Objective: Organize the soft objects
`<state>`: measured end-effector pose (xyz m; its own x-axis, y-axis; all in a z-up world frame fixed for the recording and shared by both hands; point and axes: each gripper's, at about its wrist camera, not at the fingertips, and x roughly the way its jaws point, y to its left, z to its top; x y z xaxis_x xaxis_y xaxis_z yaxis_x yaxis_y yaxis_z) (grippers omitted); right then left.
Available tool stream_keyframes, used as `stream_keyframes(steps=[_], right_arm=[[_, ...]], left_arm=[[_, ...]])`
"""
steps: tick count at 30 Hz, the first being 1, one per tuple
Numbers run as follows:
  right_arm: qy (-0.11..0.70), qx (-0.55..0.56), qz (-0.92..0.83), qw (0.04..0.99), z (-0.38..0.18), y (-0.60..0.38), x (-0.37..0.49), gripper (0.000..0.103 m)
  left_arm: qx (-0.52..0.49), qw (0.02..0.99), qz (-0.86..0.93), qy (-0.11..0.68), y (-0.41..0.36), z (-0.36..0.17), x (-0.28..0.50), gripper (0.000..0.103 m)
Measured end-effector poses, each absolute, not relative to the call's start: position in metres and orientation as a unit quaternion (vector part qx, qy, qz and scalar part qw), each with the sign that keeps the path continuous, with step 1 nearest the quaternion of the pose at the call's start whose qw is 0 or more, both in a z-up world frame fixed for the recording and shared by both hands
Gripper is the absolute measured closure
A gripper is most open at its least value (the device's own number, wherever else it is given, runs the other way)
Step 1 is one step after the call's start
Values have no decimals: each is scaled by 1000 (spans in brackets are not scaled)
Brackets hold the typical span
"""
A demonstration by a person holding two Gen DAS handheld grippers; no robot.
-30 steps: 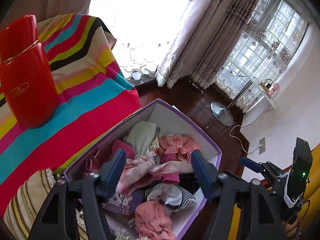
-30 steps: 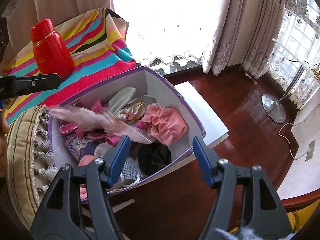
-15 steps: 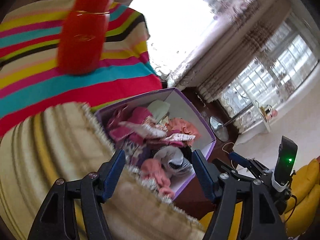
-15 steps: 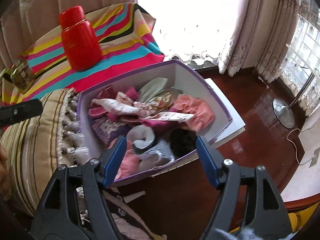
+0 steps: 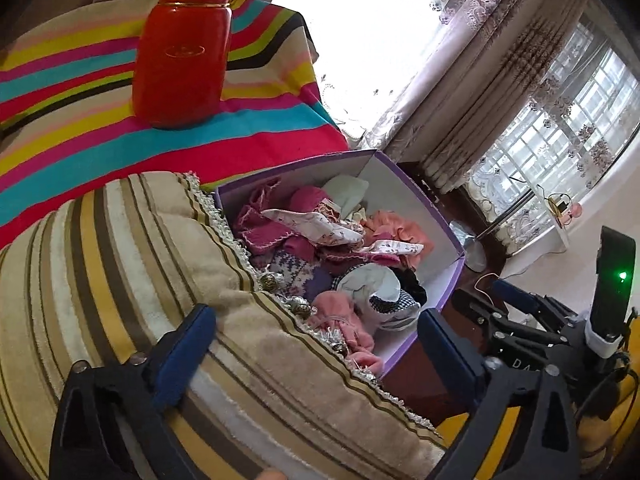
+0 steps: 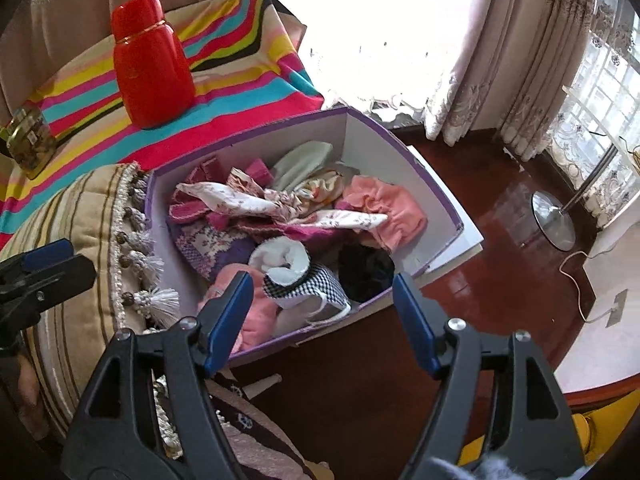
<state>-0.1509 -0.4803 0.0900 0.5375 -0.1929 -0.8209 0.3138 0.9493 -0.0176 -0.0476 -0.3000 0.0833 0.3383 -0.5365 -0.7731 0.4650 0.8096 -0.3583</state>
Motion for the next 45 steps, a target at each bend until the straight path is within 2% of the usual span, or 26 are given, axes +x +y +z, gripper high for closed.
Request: stream_keyframes(steps=[45], right_arm=[[480, 56, -132, 865, 86, -473, -146, 28]], left_arm=[[-37, 820, -303, 484, -301, 82, -49, 1]])
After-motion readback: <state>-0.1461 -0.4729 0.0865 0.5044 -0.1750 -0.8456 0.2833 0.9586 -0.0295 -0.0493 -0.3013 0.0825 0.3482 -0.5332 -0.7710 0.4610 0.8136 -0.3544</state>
